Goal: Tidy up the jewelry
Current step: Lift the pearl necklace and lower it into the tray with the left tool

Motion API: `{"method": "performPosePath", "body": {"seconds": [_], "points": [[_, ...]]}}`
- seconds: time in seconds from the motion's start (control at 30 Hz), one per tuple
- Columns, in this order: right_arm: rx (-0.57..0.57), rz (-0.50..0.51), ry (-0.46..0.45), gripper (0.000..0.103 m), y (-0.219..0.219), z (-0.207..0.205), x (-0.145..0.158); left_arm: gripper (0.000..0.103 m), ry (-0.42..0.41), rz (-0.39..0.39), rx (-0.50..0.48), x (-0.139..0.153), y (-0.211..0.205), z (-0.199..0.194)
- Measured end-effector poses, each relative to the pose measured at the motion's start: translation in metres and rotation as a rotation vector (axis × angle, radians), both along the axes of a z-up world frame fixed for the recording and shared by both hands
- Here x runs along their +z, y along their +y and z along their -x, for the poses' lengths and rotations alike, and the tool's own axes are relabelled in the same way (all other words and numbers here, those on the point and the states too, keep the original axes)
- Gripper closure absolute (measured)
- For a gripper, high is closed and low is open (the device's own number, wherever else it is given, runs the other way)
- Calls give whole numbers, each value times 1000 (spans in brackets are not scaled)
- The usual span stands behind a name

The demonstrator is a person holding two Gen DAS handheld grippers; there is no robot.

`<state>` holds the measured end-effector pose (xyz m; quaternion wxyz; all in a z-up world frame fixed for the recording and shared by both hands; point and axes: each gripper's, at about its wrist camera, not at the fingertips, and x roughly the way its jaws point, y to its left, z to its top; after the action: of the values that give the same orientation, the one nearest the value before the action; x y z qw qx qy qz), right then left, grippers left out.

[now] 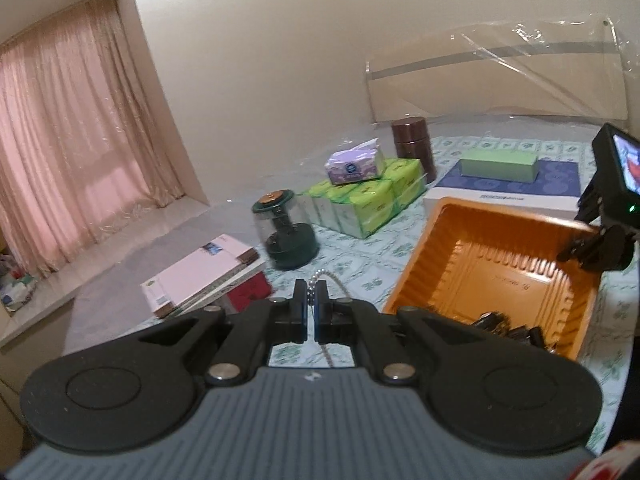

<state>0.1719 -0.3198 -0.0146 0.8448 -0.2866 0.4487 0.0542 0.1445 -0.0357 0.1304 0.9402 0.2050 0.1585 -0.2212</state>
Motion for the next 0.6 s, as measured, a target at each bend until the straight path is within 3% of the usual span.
{"method": "performPosePath", "body": {"seconds": [0.6], "points": [[2,-1,-1,94,0,0,1,101,84,64,-224,6,-119,-17]]}}
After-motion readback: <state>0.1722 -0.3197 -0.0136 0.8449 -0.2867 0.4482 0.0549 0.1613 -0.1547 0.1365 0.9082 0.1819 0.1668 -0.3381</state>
